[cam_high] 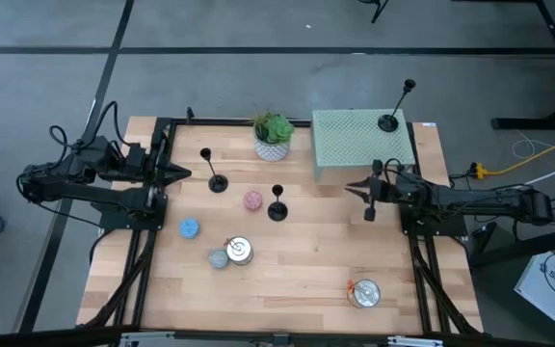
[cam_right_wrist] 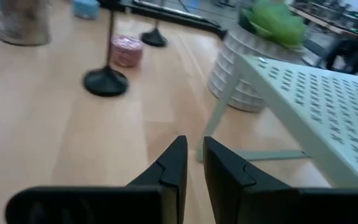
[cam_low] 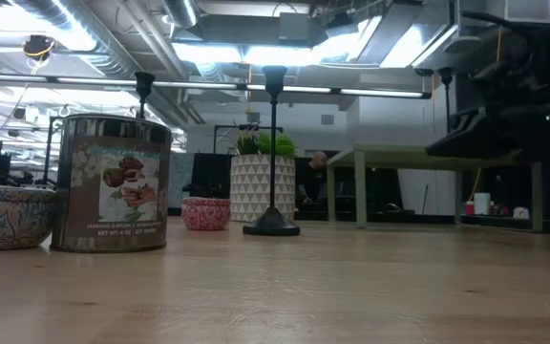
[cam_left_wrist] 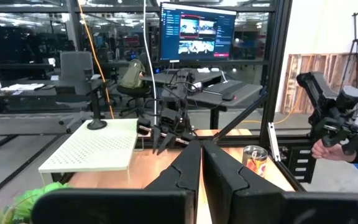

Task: Pick & Place candle stick holders
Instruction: Put the right black candle holder and aligned with other black candle holder on the shelf

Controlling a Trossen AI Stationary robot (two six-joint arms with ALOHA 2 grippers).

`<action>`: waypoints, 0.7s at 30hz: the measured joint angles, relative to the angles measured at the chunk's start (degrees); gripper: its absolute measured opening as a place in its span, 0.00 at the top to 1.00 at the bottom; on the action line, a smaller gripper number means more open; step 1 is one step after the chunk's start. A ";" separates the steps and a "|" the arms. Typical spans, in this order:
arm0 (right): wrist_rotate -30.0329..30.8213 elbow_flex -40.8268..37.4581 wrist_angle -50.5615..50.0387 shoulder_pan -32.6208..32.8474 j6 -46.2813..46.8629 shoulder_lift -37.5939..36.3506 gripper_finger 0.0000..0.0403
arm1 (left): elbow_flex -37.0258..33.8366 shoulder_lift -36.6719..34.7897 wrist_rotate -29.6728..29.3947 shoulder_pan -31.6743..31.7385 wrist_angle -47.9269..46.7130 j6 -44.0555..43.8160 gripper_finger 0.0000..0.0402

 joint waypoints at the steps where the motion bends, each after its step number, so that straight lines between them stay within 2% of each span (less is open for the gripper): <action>1: 0.96 0.13 -1.40 -0.01 0.00 -1.04 0.87 | 0.01 -0.01 0.00 -0.01 0.00 0.00 0.97; 4: 2.25 1.63 -7.48 -0.04 0.18 -4.09 0.87 | 0.01 0.00 0.00 -0.01 -0.01 0.00 0.97; 9: -6.63 2.85 -12.64 0.04 -0.50 -9.77 0.87 | 0.01 0.00 0.00 -0.02 -0.02 0.00 0.97; 11: -7.70 2.85 -14.78 0.04 -0.48 -11.74 0.87 | 0.02 0.00 0.00 -0.02 -0.02 0.00 0.97; 21: -10.77 2.85 -15.21 0.04 1.96 -15.32 0.87 | 0.01 0.01 -0.01 0.00 -0.02 0.00 0.98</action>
